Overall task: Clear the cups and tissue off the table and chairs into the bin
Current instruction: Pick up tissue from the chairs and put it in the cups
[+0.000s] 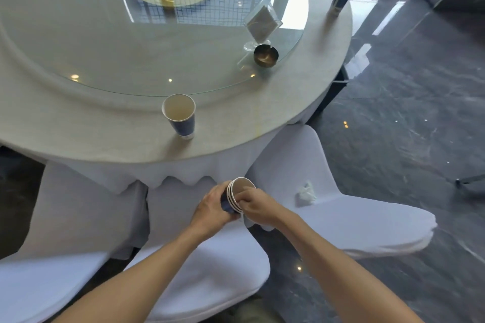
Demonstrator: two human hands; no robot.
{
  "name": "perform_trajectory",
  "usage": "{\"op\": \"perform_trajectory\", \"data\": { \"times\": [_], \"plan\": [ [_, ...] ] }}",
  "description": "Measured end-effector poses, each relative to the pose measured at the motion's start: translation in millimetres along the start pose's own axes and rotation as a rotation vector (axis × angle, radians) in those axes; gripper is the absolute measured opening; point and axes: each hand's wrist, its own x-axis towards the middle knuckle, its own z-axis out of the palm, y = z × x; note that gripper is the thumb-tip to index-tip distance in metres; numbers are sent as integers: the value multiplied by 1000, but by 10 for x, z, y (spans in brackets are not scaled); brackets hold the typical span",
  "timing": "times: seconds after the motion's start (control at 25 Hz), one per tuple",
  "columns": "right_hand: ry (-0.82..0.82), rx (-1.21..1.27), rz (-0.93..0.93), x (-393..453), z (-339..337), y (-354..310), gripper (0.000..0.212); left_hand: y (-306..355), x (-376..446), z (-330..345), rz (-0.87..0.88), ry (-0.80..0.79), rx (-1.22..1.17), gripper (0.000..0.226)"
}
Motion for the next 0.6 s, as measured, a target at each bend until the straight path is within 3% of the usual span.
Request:
{"op": "perform_trajectory", "data": {
  "times": [0.36, 0.6],
  "plan": [
    [479, 272, 205, -300, -294, 427, 28, 249, 193, 373, 70, -71, -61, 82],
    [474, 167, 313, -336, -564, 1069, 26, 305, 312, 673, 37, -62, -80, 79]
  ]
}}
